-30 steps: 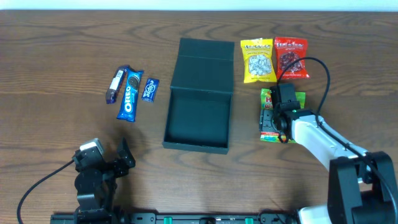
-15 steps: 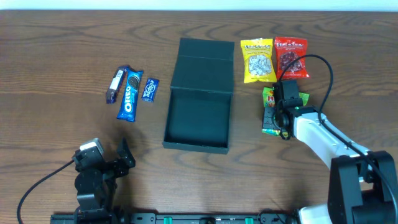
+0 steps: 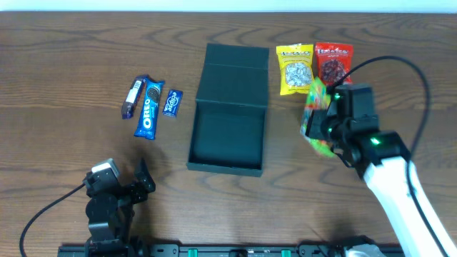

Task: Pack container
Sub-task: 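Lift the Haribo bag and carry it into the green box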

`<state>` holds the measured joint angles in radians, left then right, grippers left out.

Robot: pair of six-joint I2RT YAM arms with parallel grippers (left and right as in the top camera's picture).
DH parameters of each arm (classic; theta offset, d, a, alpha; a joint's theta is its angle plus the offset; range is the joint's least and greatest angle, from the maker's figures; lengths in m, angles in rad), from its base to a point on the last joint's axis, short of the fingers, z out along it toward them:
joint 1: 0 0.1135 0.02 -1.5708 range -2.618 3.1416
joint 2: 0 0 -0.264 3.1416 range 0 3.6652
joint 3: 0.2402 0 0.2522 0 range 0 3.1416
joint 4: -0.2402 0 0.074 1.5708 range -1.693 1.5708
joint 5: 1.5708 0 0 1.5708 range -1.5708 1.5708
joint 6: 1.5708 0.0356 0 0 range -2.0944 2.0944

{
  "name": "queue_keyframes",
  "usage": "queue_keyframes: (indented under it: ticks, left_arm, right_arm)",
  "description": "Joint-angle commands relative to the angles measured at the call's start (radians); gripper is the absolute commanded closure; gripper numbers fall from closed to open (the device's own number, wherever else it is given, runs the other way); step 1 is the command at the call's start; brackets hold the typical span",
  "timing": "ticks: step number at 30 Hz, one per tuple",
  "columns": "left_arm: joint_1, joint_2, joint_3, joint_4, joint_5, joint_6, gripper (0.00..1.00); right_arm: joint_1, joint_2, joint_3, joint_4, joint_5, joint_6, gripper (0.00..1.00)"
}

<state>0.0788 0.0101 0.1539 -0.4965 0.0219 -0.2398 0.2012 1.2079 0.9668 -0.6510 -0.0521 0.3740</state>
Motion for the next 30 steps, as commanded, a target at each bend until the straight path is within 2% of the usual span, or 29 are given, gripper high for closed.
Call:
queue_keyframes:
  ticks: [1, 8, 11, 18, 23, 25, 30]
  left_arm:
    - [0.007, -0.006, -0.016, 0.000, -0.011, -0.008, 0.05]
    - [0.007, -0.006, -0.016, 0.000, -0.011, -0.008, 0.05]
    - [0.007, -0.006, -0.016, 0.000, -0.011, -0.008, 0.05]
    - [0.007, -0.006, -0.016, 0.000, -0.011, -0.008, 0.05]
    - [0.007, -0.006, -0.016, 0.000, -0.011, -0.008, 0.05]
    - [0.007, -0.006, -0.016, 0.000, -0.011, -0.008, 0.05]
    - [0.007, -0.006, -0.016, 0.000, -0.011, -0.008, 0.05]
  right_arm:
    - [0.055, -0.078, 0.075, 0.000, -0.008, 0.041, 0.99]
    - [0.258, -0.077, 0.166, 0.034, -0.008, 0.040, 0.99]
    - [0.362, -0.035, 0.167, 0.093, -0.008, -0.027, 0.98]
    - [0.551, 0.135, 0.167, 0.209, -0.039, -0.404, 0.99]
    - [0.617, 0.246, 0.166, 0.204, -0.039, -0.776, 0.99]
    - [0.624, 0.269, 0.166, 0.190, -0.023, -0.860, 0.99]
    - [0.623, 0.298, 0.166, 0.159, 0.026, -0.962, 0.99]
